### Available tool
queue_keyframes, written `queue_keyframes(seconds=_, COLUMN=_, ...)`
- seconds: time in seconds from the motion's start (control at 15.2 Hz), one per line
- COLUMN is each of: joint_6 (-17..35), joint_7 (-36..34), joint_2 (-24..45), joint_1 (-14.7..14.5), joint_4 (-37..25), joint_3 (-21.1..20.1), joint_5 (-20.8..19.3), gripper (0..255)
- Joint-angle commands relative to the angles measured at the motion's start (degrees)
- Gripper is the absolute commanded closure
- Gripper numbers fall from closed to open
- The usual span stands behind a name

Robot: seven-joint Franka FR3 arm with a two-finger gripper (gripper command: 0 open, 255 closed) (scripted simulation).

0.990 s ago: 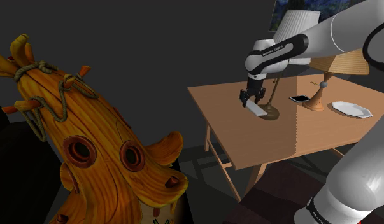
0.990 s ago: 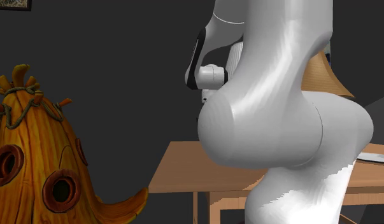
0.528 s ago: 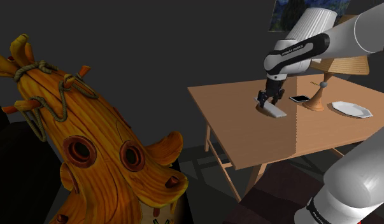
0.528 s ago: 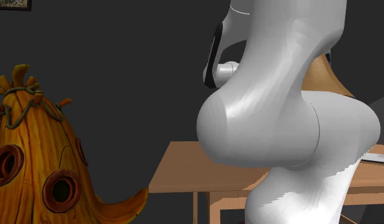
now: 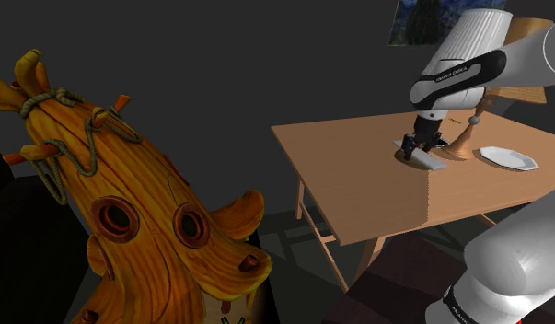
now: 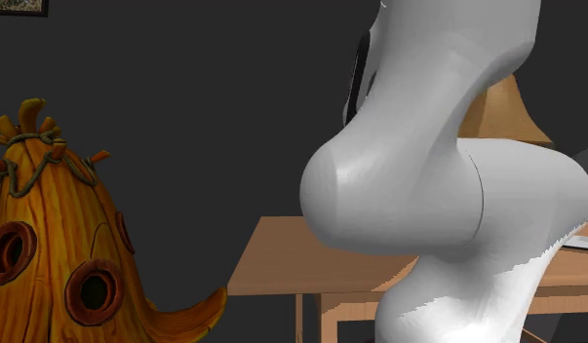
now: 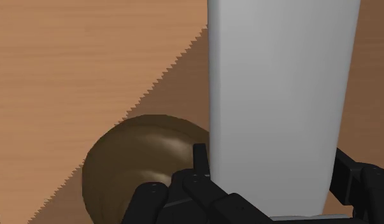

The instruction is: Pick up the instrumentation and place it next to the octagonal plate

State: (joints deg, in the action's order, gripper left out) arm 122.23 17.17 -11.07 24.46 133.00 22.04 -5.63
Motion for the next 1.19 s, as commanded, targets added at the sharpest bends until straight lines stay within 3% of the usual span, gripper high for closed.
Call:
queue_keyframes(seconds=0.0, joint_6=-0.1, joint_7=3.0, joint_2=0.4, joint_1=1.4, joint_4=-0.7, joint_3=2.0, joint_5=-0.2, gripper=255)
queue_keyframes(seconds=0.59, joint_6=-0.3, joint_7=16.7, joint_2=2.8, joint_1=6.8, joint_4=-3.8, joint_3=10.1, joint_5=-0.3, gripper=255)
queue_keyframes(seconds=1.12, joint_6=-1.0, joint_7=31.0, joint_2=9.9, joint_1=11.3, joint_4=-10.9, joint_3=17.3, joint_5=4.0, gripper=255)
